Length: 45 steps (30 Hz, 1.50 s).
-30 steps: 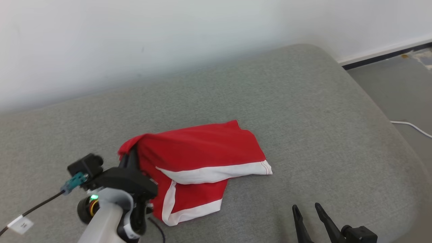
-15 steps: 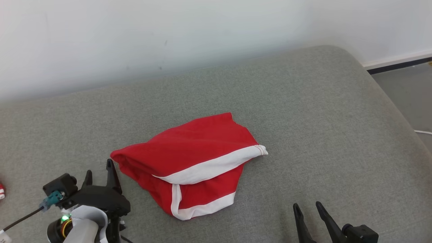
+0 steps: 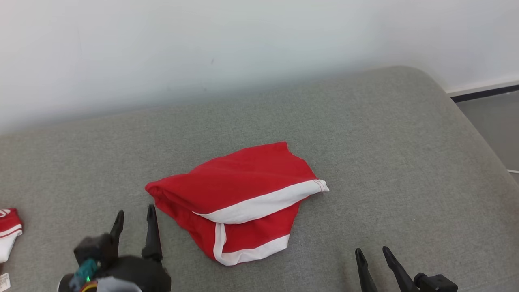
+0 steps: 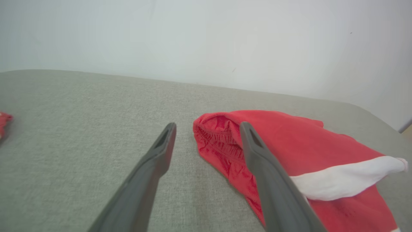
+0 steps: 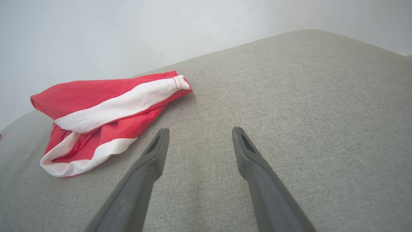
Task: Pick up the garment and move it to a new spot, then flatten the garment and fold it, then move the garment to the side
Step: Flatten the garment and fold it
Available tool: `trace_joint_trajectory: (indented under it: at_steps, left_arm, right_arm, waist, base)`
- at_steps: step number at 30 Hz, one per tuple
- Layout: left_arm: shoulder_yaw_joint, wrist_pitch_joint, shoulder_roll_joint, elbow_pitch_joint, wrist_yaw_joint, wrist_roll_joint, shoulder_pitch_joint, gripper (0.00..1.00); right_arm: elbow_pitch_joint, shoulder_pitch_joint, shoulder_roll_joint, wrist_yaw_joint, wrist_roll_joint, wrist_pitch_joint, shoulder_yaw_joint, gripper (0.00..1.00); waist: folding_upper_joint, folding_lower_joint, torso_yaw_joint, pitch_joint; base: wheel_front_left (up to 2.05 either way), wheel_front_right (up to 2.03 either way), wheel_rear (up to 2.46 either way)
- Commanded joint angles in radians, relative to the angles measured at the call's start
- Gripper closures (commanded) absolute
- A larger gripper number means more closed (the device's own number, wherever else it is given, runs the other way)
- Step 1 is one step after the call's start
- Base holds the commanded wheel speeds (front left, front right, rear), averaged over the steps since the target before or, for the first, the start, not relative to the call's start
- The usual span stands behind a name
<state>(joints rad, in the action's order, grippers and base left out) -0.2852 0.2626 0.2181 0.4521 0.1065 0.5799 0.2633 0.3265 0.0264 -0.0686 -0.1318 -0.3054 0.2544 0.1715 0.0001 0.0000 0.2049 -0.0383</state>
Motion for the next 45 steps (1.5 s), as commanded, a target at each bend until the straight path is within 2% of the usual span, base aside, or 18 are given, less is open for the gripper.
trace_joint_trajectory:
  at_steps: [1,7,15,24,34,38,45]
  left_arm:
    - [0.011,0.003,0.000,-0.037,0.006,-0.034,-0.043,0.00]
    - [0.066,0.003,-0.022,-0.199,-0.005,-0.176,-0.197,0.00]
    - [0.058,0.003,-0.061,-0.166,-0.061,-0.244,-0.259,0.00]
    - [0.006,-0.013,-0.087,-0.025,-0.118,-0.269,-0.149,0.00]
    - [-0.025,-0.154,-0.072,0.113,-0.127,-0.281,0.011,0.00]
    - [-0.011,-0.184,-0.052,0.165,-0.113,-0.277,0.066,0.00]
    - [0.025,-0.203,-0.047,0.225,-0.137,-0.222,0.136,0.00]
  right_arm:
    - [0.000,0.010,0.000,0.002,-0.002,-0.001,-0.004,0.00]
    - [-0.004,0.018,0.001,0.002,-0.001,0.000,-0.010,0.00]
    - [0.002,0.012,0.001,0.002,-0.005,0.000,-0.002,0.00]
    - [0.006,0.001,0.001,0.002,-0.010,-0.002,0.012,0.00]
    - [0.010,-0.008,0.004,0.002,-0.015,0.002,0.015,0.00]
    - [0.009,-0.013,0.005,0.002,-0.017,0.005,0.020,0.00]
    - [0.011,-0.022,0.005,0.002,-0.017,0.008,0.021,0.00]
  waist:
    - [-0.0001,0.0000,-0.008,0.008]
    - [-0.0001,0.0000,-0.031,0.021]
    - [-0.0001,0.0000,-0.047,0.030]
    - [-0.0001,0.0000,-0.005,0.026]
    - [-0.0001,0.0000,0.077,0.000]
    - [-0.0001,0.0000,0.100,-0.017]
    - [-0.0001,0.0000,0.120,-0.036]
  base:
    - [0.00,0.00,0.00]
    - [0.00,0.00,0.00]
    - [0.00,0.00,0.00]
    - [0.00,0.00,0.00]
    - [0.00,0.00,0.00]
    - [0.00,0.00,0.00]
    - [0.00,0.00,0.00]
